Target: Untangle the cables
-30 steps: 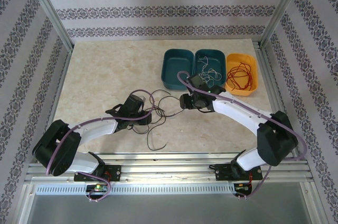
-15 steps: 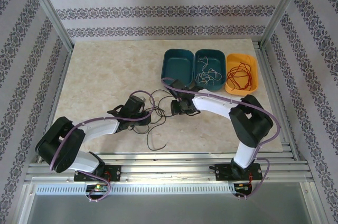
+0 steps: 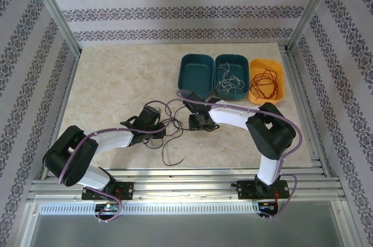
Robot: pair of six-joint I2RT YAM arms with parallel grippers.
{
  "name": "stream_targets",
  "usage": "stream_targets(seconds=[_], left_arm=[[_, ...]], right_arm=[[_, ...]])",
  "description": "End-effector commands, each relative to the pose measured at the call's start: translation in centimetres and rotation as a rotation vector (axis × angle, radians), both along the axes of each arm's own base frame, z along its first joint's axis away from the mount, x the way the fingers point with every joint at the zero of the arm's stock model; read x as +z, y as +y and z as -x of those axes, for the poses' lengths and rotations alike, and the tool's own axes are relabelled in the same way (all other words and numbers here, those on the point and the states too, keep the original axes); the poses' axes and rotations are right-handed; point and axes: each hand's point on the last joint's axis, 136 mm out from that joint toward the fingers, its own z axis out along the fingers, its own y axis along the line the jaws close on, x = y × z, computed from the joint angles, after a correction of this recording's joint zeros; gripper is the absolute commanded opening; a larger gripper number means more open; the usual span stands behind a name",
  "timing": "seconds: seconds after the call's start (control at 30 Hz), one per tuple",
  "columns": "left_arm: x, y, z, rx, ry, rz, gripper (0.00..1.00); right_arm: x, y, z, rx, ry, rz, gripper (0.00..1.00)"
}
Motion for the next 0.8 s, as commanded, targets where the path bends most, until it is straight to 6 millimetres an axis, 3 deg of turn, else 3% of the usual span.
stream_targets(seconds=[0.0, 0.1, 0.3, 0.63, 0.77], left_arm=[[0.0, 0.4, -0.3, 0.020, -0.011, 0.010, 0.13], [0.0, 0.7, -0.4, 0.027, -0.015, 0.005, 0.08], [0.4, 1.5, -0.7, 0.046, -0.023, -0.004, 0.00], [2.6, 4.7, -2.0, 0.109, -0.077, -0.025, 0.00], [3.3, 5.6, -2.1, 0.121, -0.093, -0.031, 0.00]], right_arm=[[-0.7, -0.7, -0.3, -0.028, -0.010, 0.039, 0.51], [-0.9, -1.4, -0.9, -0.042, -0.016, 0.053, 0.51], [-0.6, -4.1, -1.8, -0.080, -0.029, 0.111, 0.39], [1.7, -10.2, -2.5, -0.176, -0.066, 0.181, 0.37], [2.8, -11.3, -2.1, -0.194, -0.084, 0.176, 0.34]])
